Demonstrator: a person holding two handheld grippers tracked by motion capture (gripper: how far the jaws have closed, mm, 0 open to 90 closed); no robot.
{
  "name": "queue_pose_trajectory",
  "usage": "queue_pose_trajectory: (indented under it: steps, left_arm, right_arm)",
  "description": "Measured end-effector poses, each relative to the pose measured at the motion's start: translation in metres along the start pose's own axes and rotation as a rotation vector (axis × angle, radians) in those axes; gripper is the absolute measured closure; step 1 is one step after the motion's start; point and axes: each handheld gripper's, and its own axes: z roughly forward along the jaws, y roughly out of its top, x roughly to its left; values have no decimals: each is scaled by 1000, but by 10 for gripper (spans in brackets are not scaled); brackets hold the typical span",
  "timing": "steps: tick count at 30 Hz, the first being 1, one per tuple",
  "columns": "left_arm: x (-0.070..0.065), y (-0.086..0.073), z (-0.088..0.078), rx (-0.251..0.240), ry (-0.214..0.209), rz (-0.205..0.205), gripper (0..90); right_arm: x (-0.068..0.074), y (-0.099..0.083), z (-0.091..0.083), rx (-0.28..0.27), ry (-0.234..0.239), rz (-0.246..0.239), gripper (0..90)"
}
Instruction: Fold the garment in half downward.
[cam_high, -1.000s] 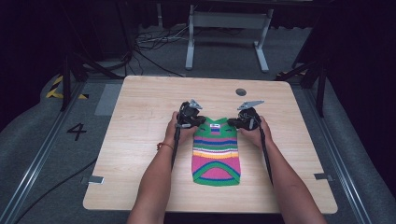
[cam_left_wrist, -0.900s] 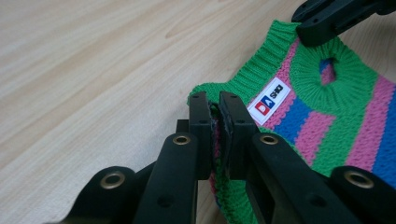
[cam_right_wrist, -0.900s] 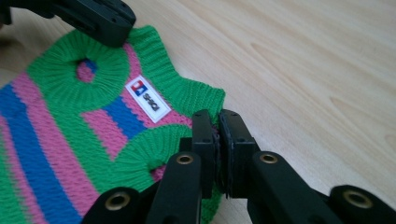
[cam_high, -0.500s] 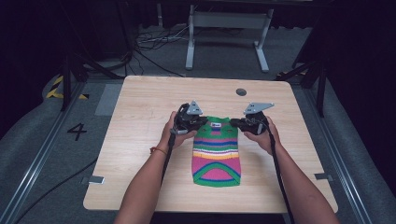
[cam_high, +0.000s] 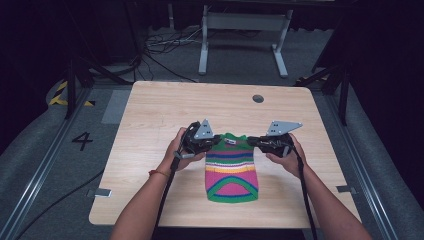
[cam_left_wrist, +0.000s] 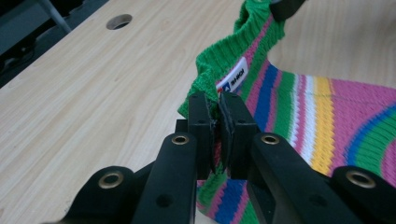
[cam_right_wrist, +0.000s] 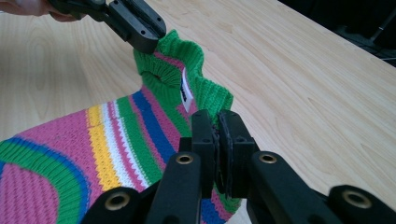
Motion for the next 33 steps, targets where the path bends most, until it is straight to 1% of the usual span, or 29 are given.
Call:
queue_pose_trajectory:
  steps: [4, 6, 7, 8, 10, 12, 13, 15, 16, 17, 18, 19, 20, 21, 24, 25, 26, 27, 28, 29, 30, 31, 32, 33]
  left_arm:
    - [-10, -5, -4, 15, -18, 26, 839]
    - [-17, -8, -6, 48, -22, 47, 835]
    - [-21, -11, -6, 55, -27, 61, 836]
    - [-21, -11, -6, 55, -27, 61, 836]
    - [-29, -16, -7, 62, -35, 73, 837]
    - [-31, -17, -8, 65, -40, 81, 837]
    - [-33, -18, -9, 65, -41, 82, 838]
    - [-35, -17, -13, 61, -56, 93, 838]
    - [-35, -17, -13, 61, -56, 93, 839]
    - [-37, -17, -14, 65, -53, 99, 839]
    - [-42, -17, -16, 72, -60, 116, 839]
    - [-42, -17, -16, 72, -60, 116, 839]
    - [-44, -17, -17, 77, -65, 126, 839]
    - [-48, -18, -18, 87, -72, 136, 839]
    - [-54, -20, -19, 90, -93, 145, 839]
    - [-59, -21, -20, 102, -104, 159, 839]
    - [-59, -21, -20, 102, -104, 159, 839]
    - [-65, -23, -19, 117, -124, 175, 839]
    - [-65, -23, -19, 117, -124, 175, 838]
    - [-69, -24, -19, 125, -133, 184, 838]
    - [-71, -25, -19, 128, -151, 187, 835]
    - [-74, -26, -19, 137, -156, 196, 835]
    - [-75, -27, -19, 142, -157, 198, 835]
    - [-77, -28, -19, 147, -168, 199, 835]
  right_arm:
    - [4, -3, -6, -6, 14, -15, 861]
    - [9, -5, -11, -5, 25, -29, 862]
    - [12, -7, -13, 0, 29, -35, 862]
    - [15, -8, -14, 12, 27, -44, 862]
    - [19, -9, -16, 18, 32, -55, 862]
    - [21, -10, -17, 22, 35, -58, 861]
    - [27, -11, -18, 33, 49, -68, 861]
    - [31, -12, -20, 42, 58, -80, 861]
    - [33, -13, -20, 46, 70, -86, 861]
    - [36, -14, -21, 52, 75, -95, 861]
    - [39, -15, -22, 58, 80, -100, 861]
    - [39, -15, -22, 58, 80, -100, 861]
    - [41, -16, -23, 61, 84, -105, 861]
    - [44, -17, -23, 65, 87, -109, 861]
    - [52, -21, -25, 78, 111, -119, 861]
    - [55, -22, -25, 90, 114, -131, 860]
    - [59, -24, -26, 101, 123, -138, 860]
    - [61, -25, -26, 106, 129, -136, 860]
    - [61, -25, -26, 106, 129, -136, 860]
    - [62, -27, -26, 108, 137, -140, 860]
    - [64, -28, -27, 114, 141, -143, 860]
    - [68, -31, -28, 125, 152, -148, 860]
    - [70, -32, -28, 127, 154, -149, 860]
    - [70, -32, -28, 127, 154, -149, 860]
